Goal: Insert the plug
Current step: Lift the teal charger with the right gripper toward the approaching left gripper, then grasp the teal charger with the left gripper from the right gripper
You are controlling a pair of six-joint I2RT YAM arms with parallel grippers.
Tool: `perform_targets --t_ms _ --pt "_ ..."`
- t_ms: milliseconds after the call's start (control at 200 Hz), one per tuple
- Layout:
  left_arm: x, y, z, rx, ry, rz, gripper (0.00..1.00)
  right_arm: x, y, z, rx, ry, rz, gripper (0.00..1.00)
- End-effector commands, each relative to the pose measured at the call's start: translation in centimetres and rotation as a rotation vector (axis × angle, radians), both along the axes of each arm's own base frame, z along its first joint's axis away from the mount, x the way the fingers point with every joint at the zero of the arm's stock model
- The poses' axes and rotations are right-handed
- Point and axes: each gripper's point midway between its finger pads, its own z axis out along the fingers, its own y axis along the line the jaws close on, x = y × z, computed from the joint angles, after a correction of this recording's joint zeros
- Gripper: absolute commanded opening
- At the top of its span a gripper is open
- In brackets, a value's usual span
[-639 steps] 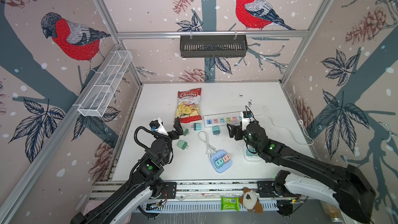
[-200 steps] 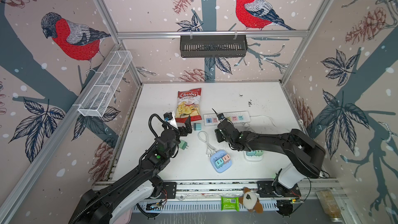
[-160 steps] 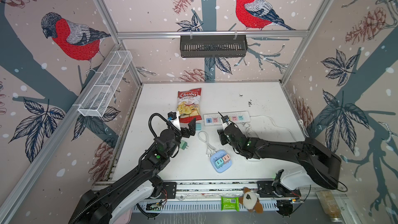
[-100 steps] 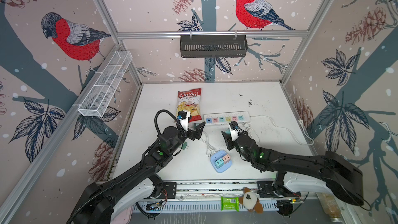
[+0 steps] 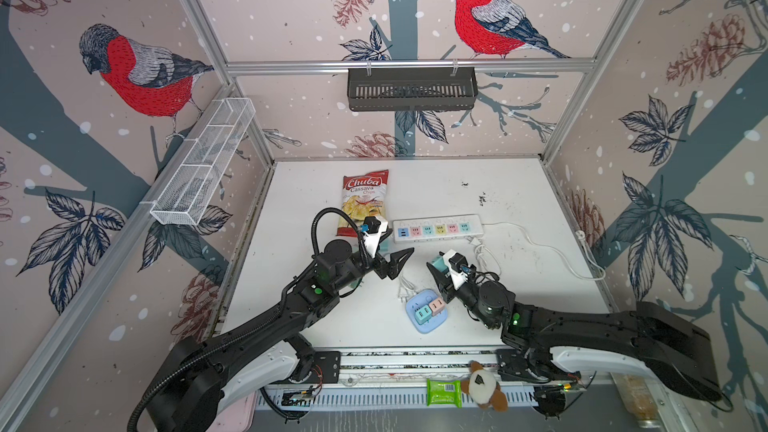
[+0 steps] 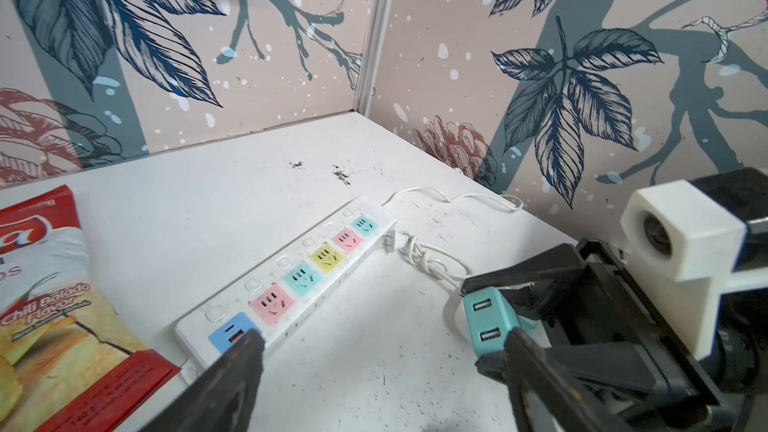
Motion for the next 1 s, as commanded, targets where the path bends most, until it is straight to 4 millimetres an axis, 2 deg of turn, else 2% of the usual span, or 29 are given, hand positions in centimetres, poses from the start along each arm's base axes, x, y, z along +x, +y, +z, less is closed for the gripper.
perform_targets --t_ms 0,185,410,595,700,996 --pt "-0.5 -1.1 1.5 -0.017 -0.062 -0.069 0.89 -0.8 0.8 1.5 0.011 -0.080 0.058 0.02" --pt "-0.9 -2.2 1.0 0.003 -0.042 -0.125 0.88 -2.4 1.5 1.4 -0.015 -0.146 0.136 0.02" --pt "-1.4 -3.5 0.3 0.026 -0.013 -0.197 0.88 -3.4 1.8 1.9 -0.030 -0.200 0.134 0.02" --pt "-2.3 -5.1 -0.3 0.054 0.022 -0.295 0.86 -3.4 1.6 2.2 -0.041 -0.227 0.097 0.02" --pt "-2.6 -5.7 -0.7 0.096 0.021 -0.320 0.83 -3.3 1.8 3.1 -0.083 -0.287 0.094 0.02" --pt "-2.3 -5.3 -0.7 0.116 0.011 -0.283 0.80 -1.6 2.0 4.6 -0.185 -0.453 0.235 0.01"
